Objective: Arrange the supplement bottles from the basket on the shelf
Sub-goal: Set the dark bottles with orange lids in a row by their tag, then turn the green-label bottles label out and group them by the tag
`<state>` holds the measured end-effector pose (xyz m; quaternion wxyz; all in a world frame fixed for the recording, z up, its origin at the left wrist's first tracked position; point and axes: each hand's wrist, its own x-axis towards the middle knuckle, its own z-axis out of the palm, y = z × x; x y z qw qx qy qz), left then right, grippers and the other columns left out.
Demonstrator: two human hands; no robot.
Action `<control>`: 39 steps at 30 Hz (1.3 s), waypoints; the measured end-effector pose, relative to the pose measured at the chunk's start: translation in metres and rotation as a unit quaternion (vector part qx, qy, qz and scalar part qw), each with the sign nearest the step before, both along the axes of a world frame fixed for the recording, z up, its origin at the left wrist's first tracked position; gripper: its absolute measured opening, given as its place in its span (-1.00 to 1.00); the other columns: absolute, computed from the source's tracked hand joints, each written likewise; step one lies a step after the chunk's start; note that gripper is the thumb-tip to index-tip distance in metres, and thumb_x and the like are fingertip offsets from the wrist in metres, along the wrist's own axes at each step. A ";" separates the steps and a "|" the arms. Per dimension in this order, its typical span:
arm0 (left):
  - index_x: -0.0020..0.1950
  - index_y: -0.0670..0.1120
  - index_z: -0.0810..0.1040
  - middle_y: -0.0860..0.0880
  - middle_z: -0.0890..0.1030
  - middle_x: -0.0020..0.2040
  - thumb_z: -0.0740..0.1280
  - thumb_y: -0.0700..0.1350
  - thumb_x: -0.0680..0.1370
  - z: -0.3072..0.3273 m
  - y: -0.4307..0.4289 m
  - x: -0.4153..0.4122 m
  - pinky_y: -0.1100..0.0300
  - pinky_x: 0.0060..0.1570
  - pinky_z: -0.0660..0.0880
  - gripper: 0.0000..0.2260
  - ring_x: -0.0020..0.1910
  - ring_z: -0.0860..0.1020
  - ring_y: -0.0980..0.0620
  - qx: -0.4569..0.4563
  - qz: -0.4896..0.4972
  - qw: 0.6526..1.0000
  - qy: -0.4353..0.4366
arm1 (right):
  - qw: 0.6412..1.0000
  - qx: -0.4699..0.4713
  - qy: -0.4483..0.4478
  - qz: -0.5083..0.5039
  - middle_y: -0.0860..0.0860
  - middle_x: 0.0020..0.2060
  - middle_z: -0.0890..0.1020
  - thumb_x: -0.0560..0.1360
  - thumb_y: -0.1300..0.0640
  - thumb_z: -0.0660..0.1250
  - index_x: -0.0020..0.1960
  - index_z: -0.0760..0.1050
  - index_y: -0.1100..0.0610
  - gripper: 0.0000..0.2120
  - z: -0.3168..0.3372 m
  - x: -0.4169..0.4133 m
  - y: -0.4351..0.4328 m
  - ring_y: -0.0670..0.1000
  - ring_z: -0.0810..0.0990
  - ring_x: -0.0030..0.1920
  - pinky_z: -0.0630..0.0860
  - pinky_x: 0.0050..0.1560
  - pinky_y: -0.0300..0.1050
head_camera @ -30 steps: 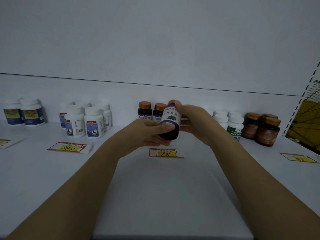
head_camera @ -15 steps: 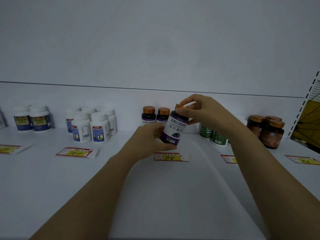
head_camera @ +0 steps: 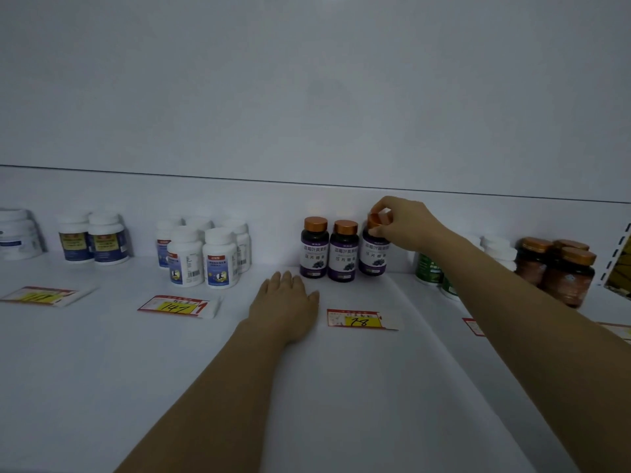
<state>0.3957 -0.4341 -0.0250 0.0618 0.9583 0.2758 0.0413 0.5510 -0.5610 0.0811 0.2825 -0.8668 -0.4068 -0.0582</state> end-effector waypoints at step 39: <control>0.55 -0.14 -0.15 -0.08 -0.13 0.56 -0.03 0.44 0.47 0.025 -0.195 0.080 0.11 0.47 -0.12 -0.12 0.54 -0.11 0.01 -0.023 -0.108 0.994 -0.015 | 0.985 -0.126 -0.118 0.021 0.15 0.33 0.39 0.60 0.14 0.17 0.41 0.33 0.14 -0.62 0.000 0.051 -0.136 0.12 0.39 0.29 0.33 0.17 -0.15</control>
